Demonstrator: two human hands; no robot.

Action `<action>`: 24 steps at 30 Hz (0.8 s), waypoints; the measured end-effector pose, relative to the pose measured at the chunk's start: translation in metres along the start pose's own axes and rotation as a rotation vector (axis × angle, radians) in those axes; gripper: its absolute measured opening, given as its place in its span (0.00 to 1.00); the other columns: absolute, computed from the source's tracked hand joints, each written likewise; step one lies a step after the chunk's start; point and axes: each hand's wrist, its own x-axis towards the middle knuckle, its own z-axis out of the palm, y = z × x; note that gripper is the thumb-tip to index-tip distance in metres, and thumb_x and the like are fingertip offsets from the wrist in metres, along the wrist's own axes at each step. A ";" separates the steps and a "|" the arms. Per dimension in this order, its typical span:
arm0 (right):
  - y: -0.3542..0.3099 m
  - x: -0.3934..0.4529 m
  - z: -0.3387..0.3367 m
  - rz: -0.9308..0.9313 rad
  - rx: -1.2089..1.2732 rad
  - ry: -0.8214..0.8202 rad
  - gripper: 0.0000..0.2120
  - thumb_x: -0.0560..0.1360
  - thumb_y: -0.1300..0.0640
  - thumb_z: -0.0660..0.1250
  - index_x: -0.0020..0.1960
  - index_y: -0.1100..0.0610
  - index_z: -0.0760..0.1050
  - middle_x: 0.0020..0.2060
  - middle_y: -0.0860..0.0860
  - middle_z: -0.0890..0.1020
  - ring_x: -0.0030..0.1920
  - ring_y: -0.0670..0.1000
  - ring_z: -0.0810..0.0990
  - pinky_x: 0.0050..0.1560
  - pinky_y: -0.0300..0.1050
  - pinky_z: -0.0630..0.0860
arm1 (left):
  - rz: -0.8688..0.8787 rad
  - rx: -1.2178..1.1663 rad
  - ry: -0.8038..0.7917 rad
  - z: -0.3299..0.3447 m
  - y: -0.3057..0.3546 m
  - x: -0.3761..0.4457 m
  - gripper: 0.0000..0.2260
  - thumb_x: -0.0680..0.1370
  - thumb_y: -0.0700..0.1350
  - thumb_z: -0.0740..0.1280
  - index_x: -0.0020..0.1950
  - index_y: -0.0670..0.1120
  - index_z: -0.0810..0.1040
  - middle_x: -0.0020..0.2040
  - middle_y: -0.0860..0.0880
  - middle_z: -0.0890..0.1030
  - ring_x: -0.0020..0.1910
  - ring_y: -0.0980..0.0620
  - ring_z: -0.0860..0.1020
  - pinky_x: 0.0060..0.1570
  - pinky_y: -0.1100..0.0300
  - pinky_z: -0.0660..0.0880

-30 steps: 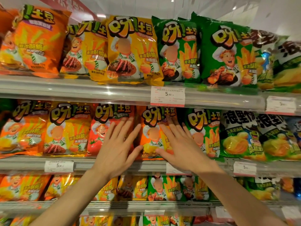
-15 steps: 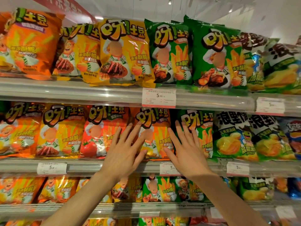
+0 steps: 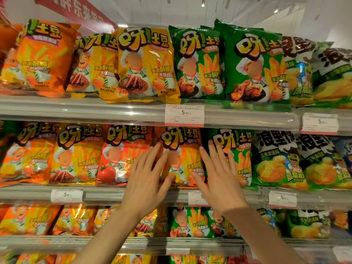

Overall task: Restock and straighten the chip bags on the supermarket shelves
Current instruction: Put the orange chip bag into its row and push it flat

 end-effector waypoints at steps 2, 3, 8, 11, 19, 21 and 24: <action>-0.010 -0.004 -0.004 0.008 0.089 0.055 0.34 0.83 0.35 0.44 0.82 0.50 0.41 0.81 0.51 0.39 0.79 0.48 0.32 0.79 0.56 0.37 | -0.068 -0.062 0.058 -0.004 0.002 -0.006 0.28 0.83 0.59 0.59 0.81 0.50 0.61 0.82 0.47 0.57 0.80 0.46 0.58 0.76 0.45 0.60; -0.017 -0.005 -0.005 0.004 0.137 0.079 0.34 0.83 0.35 0.45 0.82 0.49 0.41 0.81 0.50 0.39 0.80 0.48 0.33 0.78 0.54 0.36 | -0.111 -0.085 0.083 -0.007 0.002 -0.009 0.29 0.82 0.58 0.60 0.81 0.51 0.60 0.82 0.48 0.57 0.80 0.47 0.58 0.76 0.45 0.61; -0.058 0.001 -0.006 -0.073 0.318 0.081 0.33 0.84 0.38 0.48 0.82 0.49 0.41 0.82 0.49 0.41 0.80 0.46 0.36 0.79 0.52 0.38 | -0.312 -0.127 0.188 -0.031 -0.012 -0.023 0.28 0.82 0.59 0.60 0.81 0.52 0.60 0.82 0.47 0.57 0.80 0.46 0.58 0.73 0.43 0.63; -0.084 0.014 -0.005 -0.090 0.423 0.051 0.33 0.83 0.38 0.50 0.82 0.48 0.42 0.82 0.48 0.43 0.80 0.46 0.37 0.80 0.52 0.41 | -0.426 -0.137 0.225 -0.049 -0.034 -0.028 0.27 0.83 0.57 0.61 0.81 0.52 0.61 0.81 0.45 0.59 0.79 0.44 0.59 0.73 0.44 0.62; -0.149 0.058 0.002 0.058 0.631 -0.114 0.34 0.83 0.44 0.56 0.82 0.52 0.44 0.82 0.53 0.48 0.81 0.55 0.50 0.79 0.54 0.55 | -0.584 -0.165 0.073 -0.061 -0.088 -0.018 0.28 0.83 0.52 0.63 0.81 0.48 0.60 0.75 0.42 0.67 0.74 0.42 0.66 0.69 0.50 0.65; -0.158 0.068 0.004 0.118 0.612 -0.147 0.34 0.83 0.46 0.57 0.82 0.55 0.44 0.81 0.56 0.49 0.80 0.59 0.54 0.76 0.56 0.60 | -0.596 -0.169 0.023 -0.056 -0.096 -0.013 0.28 0.83 0.55 0.62 0.81 0.49 0.60 0.74 0.43 0.69 0.72 0.42 0.68 0.67 0.48 0.68; -0.167 0.077 0.008 0.173 0.584 -0.178 0.35 0.83 0.48 0.58 0.81 0.58 0.44 0.81 0.58 0.50 0.78 0.62 0.60 0.72 0.56 0.67 | -0.624 -0.169 -0.040 -0.050 -0.107 -0.006 0.29 0.82 0.62 0.57 0.79 0.47 0.63 0.68 0.41 0.74 0.69 0.40 0.71 0.65 0.45 0.71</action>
